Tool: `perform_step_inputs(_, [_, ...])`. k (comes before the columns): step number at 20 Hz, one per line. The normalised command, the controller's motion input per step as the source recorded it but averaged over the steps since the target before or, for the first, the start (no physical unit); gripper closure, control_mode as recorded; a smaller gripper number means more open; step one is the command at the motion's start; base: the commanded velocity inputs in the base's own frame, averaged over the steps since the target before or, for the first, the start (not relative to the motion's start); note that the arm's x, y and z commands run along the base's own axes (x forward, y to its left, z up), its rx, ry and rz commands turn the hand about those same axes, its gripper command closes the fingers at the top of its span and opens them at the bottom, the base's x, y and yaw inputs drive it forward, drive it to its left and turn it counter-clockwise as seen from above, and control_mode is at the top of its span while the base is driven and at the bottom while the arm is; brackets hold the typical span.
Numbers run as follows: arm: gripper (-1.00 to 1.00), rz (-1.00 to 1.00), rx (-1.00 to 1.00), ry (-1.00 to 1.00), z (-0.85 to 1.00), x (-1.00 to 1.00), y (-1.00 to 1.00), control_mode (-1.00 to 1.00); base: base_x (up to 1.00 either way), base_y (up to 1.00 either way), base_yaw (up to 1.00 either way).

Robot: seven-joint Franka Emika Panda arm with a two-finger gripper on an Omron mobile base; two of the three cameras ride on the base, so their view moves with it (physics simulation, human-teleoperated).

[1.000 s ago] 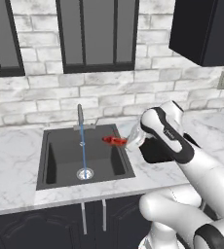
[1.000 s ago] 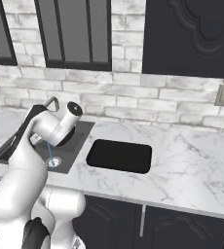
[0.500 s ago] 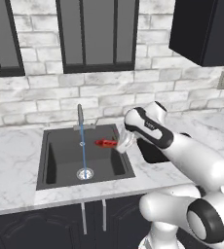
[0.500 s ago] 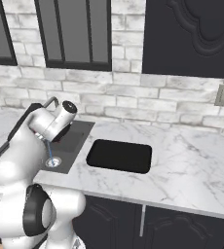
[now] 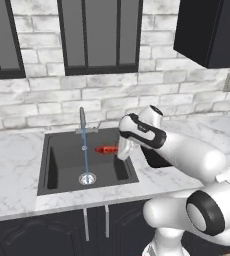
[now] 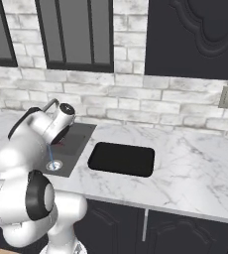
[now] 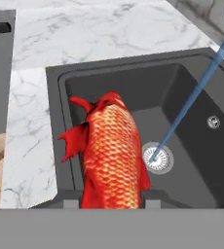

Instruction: Take the fish out of the fridge, briefly rinse it in the sink, and place it on the tray next to the sink.

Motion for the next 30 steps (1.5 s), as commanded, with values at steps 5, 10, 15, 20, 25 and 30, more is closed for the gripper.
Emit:
perform_step_inputs(5, [1.0,0.06,-0.12,-0.21,-0.19,0.02,0.03,-1.0,0.0,0.0,0.0])
perform_step_inputs(10, [1.0,0.01,-0.03,-0.19,-0.01,0.0,0.0,-1.0,0.0,0.0,0.0])
perform_step_inputs(15, [1.0,0.0,-0.04,-0.08,-0.03,0.01,0.05,-1.0,0.0,0.0,0.0])
perform_step_inputs(20, [1.0,0.0,-0.05,-0.01,-0.02,0.16,0.16,-1.0,0.0,0.0,0.0])
perform_step_inputs(25, [1.0,0.0,-0.05,0.0,0.0,0.23,0.2,-1.0,0.0,0.0,0.0])
perform_step_inputs(30, [1.0,0.0,-0.07,0.0,0.0,0.17,0.15,-1.0,0.0,0.0,0.0])
